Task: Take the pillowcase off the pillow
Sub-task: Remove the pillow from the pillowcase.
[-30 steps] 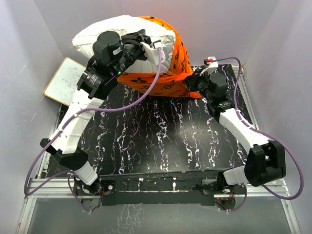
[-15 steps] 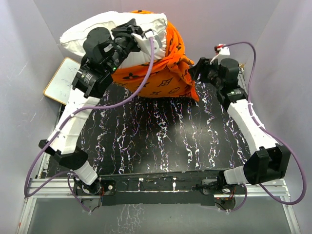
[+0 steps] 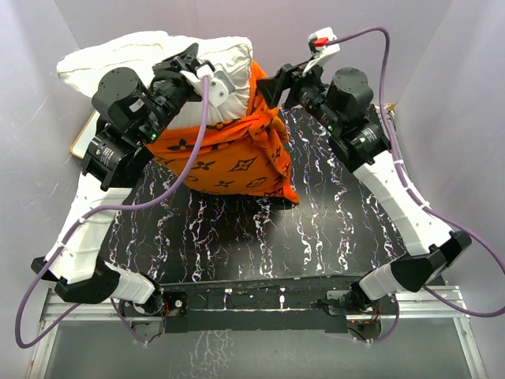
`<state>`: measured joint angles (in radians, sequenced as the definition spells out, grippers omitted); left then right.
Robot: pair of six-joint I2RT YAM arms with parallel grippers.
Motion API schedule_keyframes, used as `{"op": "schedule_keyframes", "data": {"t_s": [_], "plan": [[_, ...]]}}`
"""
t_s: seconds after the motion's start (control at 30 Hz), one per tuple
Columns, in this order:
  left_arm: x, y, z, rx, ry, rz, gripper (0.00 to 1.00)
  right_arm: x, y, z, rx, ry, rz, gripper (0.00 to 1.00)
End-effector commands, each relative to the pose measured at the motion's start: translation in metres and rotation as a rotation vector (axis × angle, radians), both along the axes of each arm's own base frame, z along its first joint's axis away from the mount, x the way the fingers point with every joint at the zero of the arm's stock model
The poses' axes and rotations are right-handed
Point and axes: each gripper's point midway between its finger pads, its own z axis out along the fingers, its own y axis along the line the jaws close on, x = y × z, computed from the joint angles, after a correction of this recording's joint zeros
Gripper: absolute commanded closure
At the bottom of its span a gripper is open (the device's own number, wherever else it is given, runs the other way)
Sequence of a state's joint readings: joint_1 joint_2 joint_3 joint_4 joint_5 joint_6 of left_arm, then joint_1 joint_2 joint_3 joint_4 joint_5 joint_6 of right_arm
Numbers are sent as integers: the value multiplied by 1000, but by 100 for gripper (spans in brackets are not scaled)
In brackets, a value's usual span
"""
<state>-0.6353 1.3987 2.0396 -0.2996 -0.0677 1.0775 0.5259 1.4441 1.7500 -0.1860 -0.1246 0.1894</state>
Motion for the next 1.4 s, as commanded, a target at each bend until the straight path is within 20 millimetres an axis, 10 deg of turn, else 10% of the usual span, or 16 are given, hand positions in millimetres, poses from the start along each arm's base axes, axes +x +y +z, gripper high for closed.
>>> {"op": "schedule_keyframes", "data": {"t_s": [0.0,0.27,0.43,0.63,1.0,1.37], "plan": [[-57,40,95,-198,-294,-3,100,-1,8,23,13,-47,-9,33],[-52,35,85,-176,-282,-8,100,-1,16,6,-9,-4,-12,33],[-50,35,80,-163,-281,4,100,-12,-17,38,28,-54,-133,31],[-46,31,77,-161,-278,-2,100,-32,-8,46,54,-53,-41,33],[-51,34,86,-162,-300,-1,100,-15,28,3,-22,25,-10,34],[-68,45,106,-179,-361,-1,100,46,-54,-76,-88,156,-307,47]]}}
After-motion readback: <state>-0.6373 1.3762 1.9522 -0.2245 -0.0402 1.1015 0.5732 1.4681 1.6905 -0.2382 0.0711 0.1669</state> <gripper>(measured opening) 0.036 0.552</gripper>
